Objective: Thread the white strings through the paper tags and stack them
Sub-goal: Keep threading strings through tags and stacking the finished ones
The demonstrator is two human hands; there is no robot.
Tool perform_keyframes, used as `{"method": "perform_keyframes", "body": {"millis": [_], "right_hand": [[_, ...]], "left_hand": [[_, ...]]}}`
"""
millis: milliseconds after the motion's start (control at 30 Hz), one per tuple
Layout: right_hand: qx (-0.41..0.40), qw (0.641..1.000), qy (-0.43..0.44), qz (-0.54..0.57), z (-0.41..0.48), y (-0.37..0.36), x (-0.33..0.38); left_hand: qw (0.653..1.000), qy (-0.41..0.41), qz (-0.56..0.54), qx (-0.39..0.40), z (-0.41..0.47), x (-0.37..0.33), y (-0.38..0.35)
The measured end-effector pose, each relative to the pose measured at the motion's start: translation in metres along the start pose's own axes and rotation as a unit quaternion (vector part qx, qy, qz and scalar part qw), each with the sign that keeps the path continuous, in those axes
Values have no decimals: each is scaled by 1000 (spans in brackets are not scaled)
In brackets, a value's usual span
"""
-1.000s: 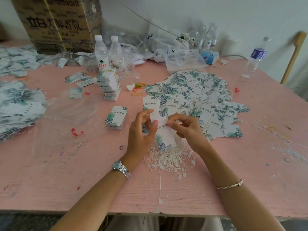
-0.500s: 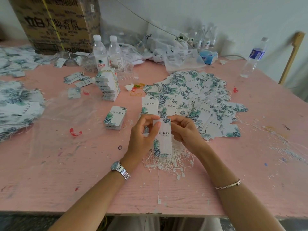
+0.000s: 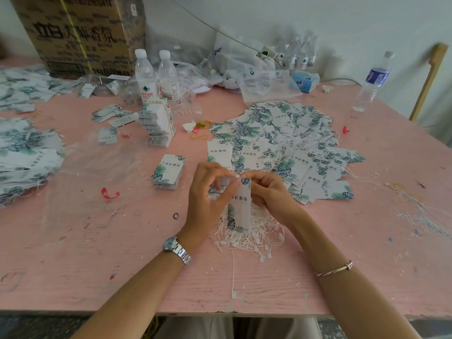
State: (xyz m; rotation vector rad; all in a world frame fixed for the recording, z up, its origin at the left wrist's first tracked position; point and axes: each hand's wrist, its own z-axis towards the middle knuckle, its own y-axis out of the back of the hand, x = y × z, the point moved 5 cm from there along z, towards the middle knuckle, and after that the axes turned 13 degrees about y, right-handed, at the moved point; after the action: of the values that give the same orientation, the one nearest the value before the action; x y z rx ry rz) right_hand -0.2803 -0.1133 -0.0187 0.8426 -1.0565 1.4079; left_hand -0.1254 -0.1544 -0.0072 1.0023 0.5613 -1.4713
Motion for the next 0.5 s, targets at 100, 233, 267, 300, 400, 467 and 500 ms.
{"method": "perform_keyframes", "body": {"millis": [100, 233, 267, 300, 400, 467, 500], "right_hand": [[2, 1000, -1, -2, 0, 1, -1], [12, 1000, 5, -16, 0, 2, 1], [18, 1000, 8, -21, 0, 1, 2], [24, 999, 11, -26, 0, -1, 2], [4, 999, 4, -53, 0, 1, 3], [-4, 997, 11, -77, 0, 5, 5], [3, 996, 20, -82, 0, 4, 6]], "left_hand": [[1000, -23, 7, -16, -1, -3, 1], [1000, -25, 10, -7, -1, -2, -2], [1000, -21, 13, -9, -1, -2, -2], [1000, -17, 16, -14, -1, -1, -1], [1000, -5, 19, -20, -2, 1, 1], [1000, -6, 23, -20, -2, 1, 1], [999, -7, 27, -20, -2, 1, 1]]}}
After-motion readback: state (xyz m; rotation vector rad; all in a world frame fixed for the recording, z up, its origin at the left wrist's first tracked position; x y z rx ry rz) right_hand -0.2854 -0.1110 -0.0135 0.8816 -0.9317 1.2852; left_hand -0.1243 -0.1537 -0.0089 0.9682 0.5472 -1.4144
